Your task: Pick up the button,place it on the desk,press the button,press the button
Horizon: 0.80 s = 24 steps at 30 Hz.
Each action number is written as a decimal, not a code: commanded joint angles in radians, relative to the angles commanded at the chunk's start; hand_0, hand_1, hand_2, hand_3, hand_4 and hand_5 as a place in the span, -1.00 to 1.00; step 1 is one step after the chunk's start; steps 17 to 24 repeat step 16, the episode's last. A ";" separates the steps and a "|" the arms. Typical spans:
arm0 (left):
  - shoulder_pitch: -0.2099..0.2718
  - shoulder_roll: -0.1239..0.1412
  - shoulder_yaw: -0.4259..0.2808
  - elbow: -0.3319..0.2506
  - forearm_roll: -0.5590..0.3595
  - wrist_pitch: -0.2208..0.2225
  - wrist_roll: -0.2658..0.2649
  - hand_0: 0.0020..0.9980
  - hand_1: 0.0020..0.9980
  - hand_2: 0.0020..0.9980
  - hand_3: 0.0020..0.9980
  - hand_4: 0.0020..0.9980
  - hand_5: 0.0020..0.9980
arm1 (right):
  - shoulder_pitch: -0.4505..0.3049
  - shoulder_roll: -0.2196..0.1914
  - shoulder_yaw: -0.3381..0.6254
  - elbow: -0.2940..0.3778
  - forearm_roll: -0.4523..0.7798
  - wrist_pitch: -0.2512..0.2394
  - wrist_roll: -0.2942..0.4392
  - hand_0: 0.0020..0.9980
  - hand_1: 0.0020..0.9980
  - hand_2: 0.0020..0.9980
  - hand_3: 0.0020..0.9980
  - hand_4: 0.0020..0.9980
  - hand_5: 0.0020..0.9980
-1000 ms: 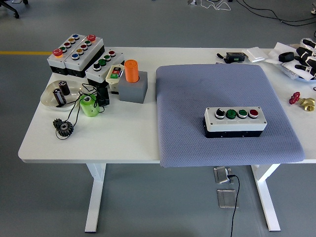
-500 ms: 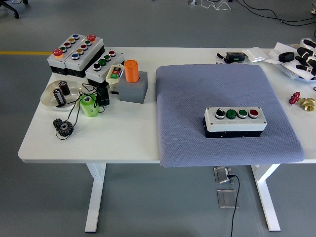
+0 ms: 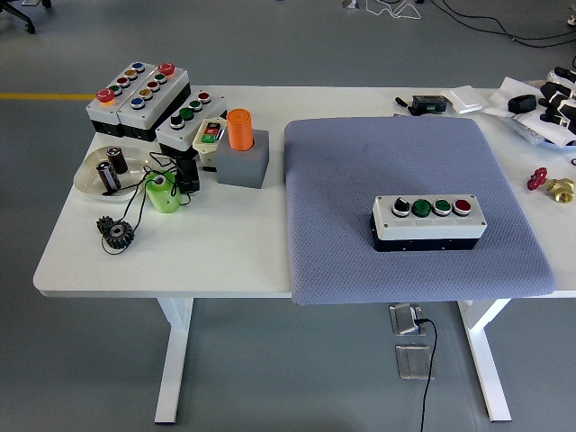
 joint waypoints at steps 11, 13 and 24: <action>-0.002 0.000 -0.001 0.000 0.001 -0.001 0.001 0.31 0.41 0.45 0.00 -0.37 0.92 | 0.004 0.002 -0.008 -0.010 0.045 -0.004 0.001 0.76 0.75 0.88 0.93 0.40 -0.34; -0.004 -0.001 0.000 0.000 -0.004 -0.002 0.000 0.31 0.41 0.45 0.00 -0.37 0.92 | 0.005 0.001 -0.009 -0.012 0.050 -0.003 -0.001 0.76 0.75 0.88 0.93 0.40 -0.34; -0.005 -0.002 0.000 0.000 -0.008 -0.002 -0.001 0.31 0.41 0.45 0.00 -0.37 0.92 | 0.007 0.000 -0.010 -0.013 0.051 -0.003 -0.002 0.76 0.75 0.88 0.93 0.40 -0.34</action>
